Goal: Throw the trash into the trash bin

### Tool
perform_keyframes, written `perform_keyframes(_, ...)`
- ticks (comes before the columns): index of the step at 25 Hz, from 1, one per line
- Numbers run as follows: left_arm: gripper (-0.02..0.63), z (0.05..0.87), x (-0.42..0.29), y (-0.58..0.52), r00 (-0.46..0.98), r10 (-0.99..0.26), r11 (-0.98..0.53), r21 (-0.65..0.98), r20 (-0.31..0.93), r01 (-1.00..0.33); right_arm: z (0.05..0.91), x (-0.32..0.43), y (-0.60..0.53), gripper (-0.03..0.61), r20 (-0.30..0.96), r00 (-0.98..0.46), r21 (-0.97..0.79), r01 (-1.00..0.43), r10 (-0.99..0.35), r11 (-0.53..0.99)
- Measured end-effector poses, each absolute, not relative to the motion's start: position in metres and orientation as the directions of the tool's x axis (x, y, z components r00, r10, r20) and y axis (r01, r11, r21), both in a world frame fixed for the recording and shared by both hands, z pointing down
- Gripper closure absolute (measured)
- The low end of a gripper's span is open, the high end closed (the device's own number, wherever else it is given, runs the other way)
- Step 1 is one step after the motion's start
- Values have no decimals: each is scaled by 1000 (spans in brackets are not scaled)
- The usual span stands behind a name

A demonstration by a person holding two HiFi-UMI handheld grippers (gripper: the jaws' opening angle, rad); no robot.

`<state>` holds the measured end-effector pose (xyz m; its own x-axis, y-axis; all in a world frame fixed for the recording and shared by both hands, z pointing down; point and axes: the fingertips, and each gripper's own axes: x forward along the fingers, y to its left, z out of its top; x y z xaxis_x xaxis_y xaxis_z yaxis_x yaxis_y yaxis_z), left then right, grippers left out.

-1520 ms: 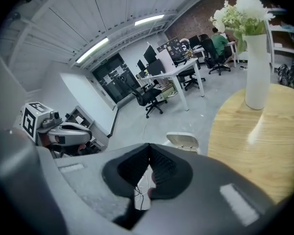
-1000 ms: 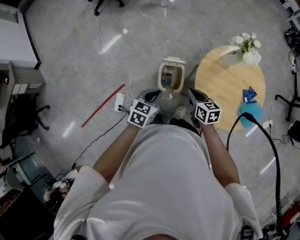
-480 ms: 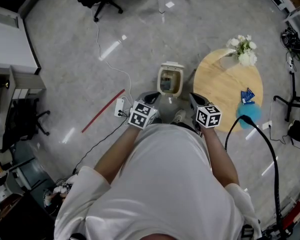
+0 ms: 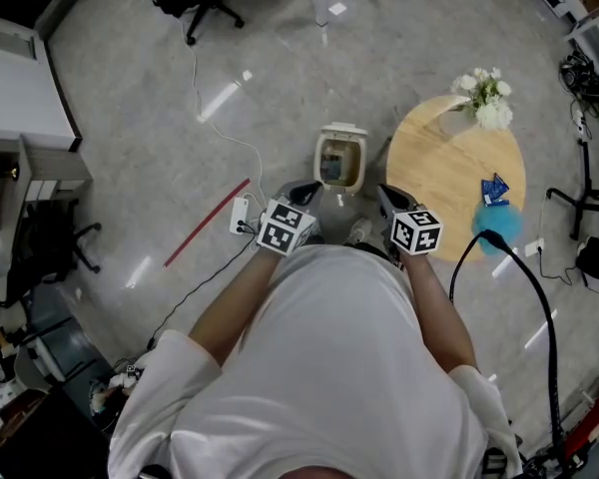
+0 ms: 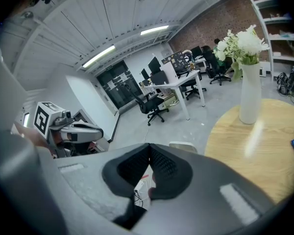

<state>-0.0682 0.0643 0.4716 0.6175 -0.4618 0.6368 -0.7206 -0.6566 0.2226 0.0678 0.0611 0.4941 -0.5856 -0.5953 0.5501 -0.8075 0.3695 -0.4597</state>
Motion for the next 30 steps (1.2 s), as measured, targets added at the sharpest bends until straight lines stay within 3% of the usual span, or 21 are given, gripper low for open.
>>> perform_keyframes(30,611,488,-80,66,668,-379,-697,277,641,-661,500,56,74,578,581,-512,-444,-851,-633,281)
